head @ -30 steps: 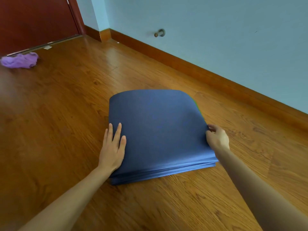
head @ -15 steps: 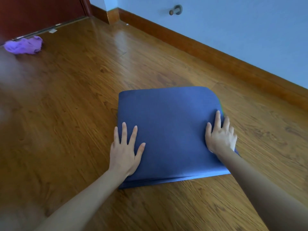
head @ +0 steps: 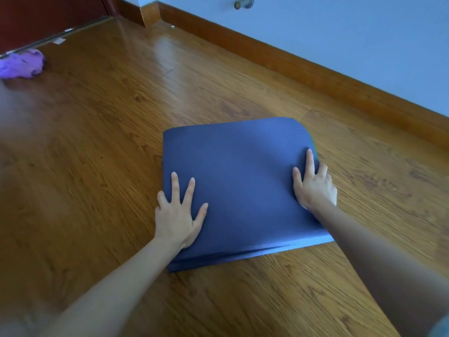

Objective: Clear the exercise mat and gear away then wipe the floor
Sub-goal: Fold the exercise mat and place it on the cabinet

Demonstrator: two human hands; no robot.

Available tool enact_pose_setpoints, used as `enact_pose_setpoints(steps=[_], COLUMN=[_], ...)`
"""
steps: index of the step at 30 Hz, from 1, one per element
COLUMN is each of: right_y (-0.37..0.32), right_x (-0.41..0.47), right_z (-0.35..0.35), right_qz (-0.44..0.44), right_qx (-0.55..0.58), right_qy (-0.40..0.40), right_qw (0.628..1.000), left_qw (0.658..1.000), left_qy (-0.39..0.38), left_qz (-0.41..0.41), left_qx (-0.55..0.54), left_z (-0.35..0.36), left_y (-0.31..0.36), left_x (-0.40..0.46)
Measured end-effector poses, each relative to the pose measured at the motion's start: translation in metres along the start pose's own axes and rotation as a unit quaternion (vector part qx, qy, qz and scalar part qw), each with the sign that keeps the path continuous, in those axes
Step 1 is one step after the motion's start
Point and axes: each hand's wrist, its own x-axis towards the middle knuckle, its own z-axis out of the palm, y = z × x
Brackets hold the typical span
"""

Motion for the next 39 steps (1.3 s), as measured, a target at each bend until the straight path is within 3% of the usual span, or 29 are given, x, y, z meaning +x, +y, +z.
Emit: enact_pose_setpoints(steps=[4, 8, 12, 14, 17, 20, 22, 28, 33, 39], right_y=[0.003, 0.005, 0.019, 0.03, 0.043, 0.046, 0.045, 0.028, 0.018, 0.009], right_x=[-0.008, -0.041, -0.086, -0.104, -0.117, -0.12, -0.121, -0.109, -0.106, -0.106], right_z=[-0.008, -0.011, -0.014, -0.009, -0.002, 0.0, 0.004, 0.002, 0.005, -0.007], right_qz=[-0.038, -0.216, -0.488, -0.544, -0.524, -0.498, -0.484, -0.452, -0.426, -0.454], right_qx=[-0.043, -0.071, -0.067, -0.125, -0.16, -0.194, -0.225, -0.279, -0.351, -0.348], right_qy=[-0.012, 0.086, 0.048, 0.025, 0.005, -0.005, -0.016, -0.013, -0.057, -0.047], right_qw=[0.998, 0.97, 0.869, 0.829, 0.836, 0.845, 0.846, 0.847, 0.832, 0.819], left_qw=[0.999, 0.999, 1.0, 0.997, 0.986, 0.962, 0.949, 0.958, 0.962, 0.958], left_qy=[-0.03, -0.051, 0.013, 0.051, 0.077, 0.066, 0.045, 0.018, -0.011, 0.025], left_qz=[-0.005, -0.017, 0.015, 0.062, 0.147, 0.264, 0.301, 0.271, 0.253, 0.27], left_qx=[0.013, -0.007, -0.005, -0.02, -0.021, 0.032, 0.079, 0.088, 0.099, 0.093], left_z=[-0.006, -0.014, -0.021, -0.023, -0.016, 0.005, 0.013, 0.015, 0.01, 0.002], left_y=[0.001, 0.0, 0.0, 0.006, 0.017, 0.017, 0.013, 0.017, 0.023, 0.026], left_x=[-0.001, -0.004, -0.012, -0.02, -0.047, -0.082, -0.09, -0.077, -0.063, -0.062])
